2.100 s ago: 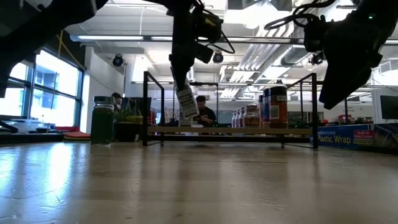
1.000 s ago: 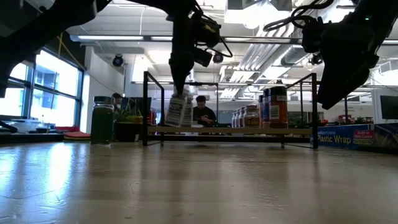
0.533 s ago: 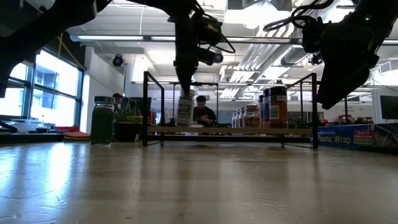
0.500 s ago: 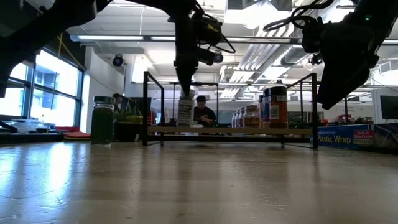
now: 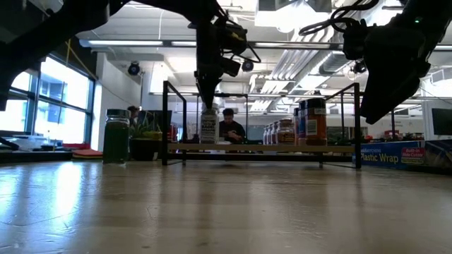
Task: Shelf spices
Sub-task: Put the white seasoning bottle on the shelf, aligned with the other white seasoning bottle
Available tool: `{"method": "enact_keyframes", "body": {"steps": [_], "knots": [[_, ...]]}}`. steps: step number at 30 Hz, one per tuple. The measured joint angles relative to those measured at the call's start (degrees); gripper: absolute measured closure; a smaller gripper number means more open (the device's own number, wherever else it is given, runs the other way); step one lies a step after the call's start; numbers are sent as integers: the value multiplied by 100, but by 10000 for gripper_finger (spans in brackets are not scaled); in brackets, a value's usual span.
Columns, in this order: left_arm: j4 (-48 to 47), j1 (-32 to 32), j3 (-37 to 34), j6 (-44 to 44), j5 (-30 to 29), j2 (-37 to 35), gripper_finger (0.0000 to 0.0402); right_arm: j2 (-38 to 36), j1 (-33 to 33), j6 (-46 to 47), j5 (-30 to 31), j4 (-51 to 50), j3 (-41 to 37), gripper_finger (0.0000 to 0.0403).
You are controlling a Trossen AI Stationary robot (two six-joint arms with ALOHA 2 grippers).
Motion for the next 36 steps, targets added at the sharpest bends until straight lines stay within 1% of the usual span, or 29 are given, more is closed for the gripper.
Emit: {"method": "enact_keyframes", "body": {"steps": [15, 19, 25, 27, 29, 32, 33, 35, 36], "knots": [[-5, -4, 2, 5, -19, -19, 127, 0, 0, -15, -1, 0, 0, 128], [-61, -63, 141, 4, -66, -46, 126, 0, 2, -2, -1, 1, 0, 128], [-291, -221, 487, -66, -366, -46, 126, 2, 0, -2, -1, 2, 0, 128], [-353, -310, 473, -293, -520, -145, 126, 2, 0, -2, -1, 2, 0, 128], [-563, -420, 470, -652, -528, -236, 126, 2, 0, 0, -1, -2, 0, 128], [-703, -666, 483, -1430, -311, -423, 126, 4, 2, 1, 1, 13, 0, 128], [-675, -778, 460, -1778, -150, -521, 126, 4, 2, -3, 10, 32, 0, 128], [-671, -1075, 460, -2387, 56, -711, 126, 4, 2, -29, 39, 40, 0, 128], [-684, -1247, 461, -2597, 70, -795, 127, 4, 2, -31, 73, 52, 0, 128]]}}
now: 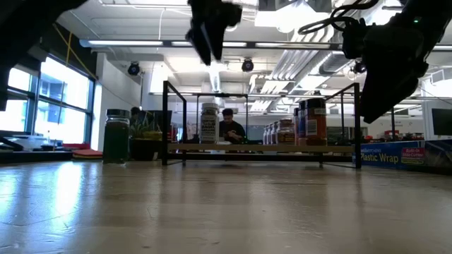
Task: Shelf spices
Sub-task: Put the white seasoning bottle on the shelf, aligned with the other white seasoning bottle
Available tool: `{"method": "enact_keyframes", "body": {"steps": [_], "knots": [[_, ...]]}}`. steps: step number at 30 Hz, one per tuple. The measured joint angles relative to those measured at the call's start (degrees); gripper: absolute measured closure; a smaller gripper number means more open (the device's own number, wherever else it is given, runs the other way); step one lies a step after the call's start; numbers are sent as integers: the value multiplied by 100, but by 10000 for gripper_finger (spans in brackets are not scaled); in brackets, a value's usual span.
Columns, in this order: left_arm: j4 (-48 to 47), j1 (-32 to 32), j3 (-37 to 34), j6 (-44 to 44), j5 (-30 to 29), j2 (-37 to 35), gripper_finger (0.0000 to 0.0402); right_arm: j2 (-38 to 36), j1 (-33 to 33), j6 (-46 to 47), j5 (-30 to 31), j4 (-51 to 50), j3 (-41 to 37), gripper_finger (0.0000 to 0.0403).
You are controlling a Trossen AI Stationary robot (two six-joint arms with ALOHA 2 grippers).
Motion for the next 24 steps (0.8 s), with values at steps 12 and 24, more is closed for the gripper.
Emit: {"method": "enact_keyframes", "body": {"steps": [12, 24], "knots": [[38, -1994, -2287, -2467, 72, -1026, 156, 0, -2, -474, 57, 252, 0, 128], [5, -3510, -3702, -3511, 257, -2298, 163, 0, -2, -619, 44, 252, 0, 128]]}}
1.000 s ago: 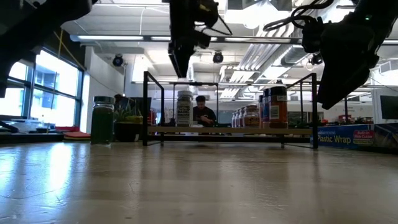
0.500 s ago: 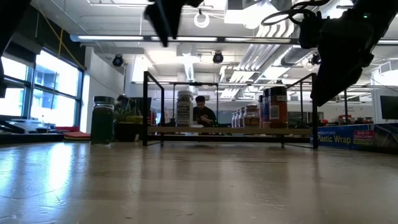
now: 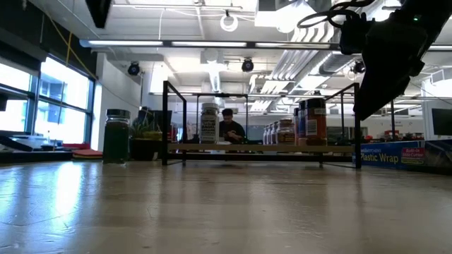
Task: Shelf spices
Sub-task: Put the white seasoning bottle on the shelf, aligned with the other white seasoning bottle
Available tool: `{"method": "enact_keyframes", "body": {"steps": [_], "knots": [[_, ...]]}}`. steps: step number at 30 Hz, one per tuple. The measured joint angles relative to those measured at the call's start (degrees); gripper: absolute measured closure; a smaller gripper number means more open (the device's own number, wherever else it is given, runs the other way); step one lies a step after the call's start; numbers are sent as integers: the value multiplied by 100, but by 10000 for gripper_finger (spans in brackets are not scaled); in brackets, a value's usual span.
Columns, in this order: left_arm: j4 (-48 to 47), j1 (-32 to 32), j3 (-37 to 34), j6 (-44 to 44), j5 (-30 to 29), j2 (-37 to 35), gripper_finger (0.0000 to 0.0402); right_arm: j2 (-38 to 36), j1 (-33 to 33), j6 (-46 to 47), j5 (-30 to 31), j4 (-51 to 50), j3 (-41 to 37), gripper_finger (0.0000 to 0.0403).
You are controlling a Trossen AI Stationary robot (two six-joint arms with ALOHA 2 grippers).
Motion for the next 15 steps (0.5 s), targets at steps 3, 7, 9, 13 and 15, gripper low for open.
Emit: {"method": "enact_keyframes", "body": {"steps": [3, 7, 9, 13, 15], "knots": [[-30, -243, -222, -338, -163, -398, 163, 0, 0, 8, 1, -1, -2, 128], [-20, -383, -538, -629, -88, -900, 163, 0, 0, 105, 83, 0, -2, 128], [-21, -401, -684, -536, 155, -1155, 163, 0, 0, 106, 135, 2, -2, 128], [-16, -394, -852, 242, 457, -1596, 163, 0, 0, 26, 221, 32, -2, 128], [-22, -394, -916, 648, 520, -1782, 163, 0, 0, -59, 255, 49, -2, 128]]}}
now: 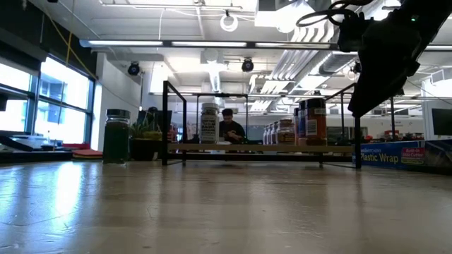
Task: Shelf spices
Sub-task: Put the white seasoning bottle on the shelf, aligned with the other white seasoning bottle
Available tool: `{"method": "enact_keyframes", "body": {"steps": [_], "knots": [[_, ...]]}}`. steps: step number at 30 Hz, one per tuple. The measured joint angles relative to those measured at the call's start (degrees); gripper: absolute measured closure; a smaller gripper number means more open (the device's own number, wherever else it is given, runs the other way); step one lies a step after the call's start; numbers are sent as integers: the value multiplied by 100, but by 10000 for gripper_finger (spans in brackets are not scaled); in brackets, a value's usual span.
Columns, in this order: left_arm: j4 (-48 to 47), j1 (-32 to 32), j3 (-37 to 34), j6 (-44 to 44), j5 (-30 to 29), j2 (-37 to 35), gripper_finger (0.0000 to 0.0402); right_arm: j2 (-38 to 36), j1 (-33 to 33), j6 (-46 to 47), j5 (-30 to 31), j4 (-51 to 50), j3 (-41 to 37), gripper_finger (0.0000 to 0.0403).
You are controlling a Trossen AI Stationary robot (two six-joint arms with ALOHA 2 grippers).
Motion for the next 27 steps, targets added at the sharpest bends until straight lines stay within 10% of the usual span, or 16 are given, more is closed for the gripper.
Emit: {"method": "enact_keyframes", "body": {"steps": [15, 27], "knots": [[8, -564, -618, 905, 1385, -566, 129, 0, -15, -89, 55, 32, 0, 128], [63, -1073, -2037, 626, 1353, -591, 91, 0, -76, -89, -25, 26, -2, 128]]}}
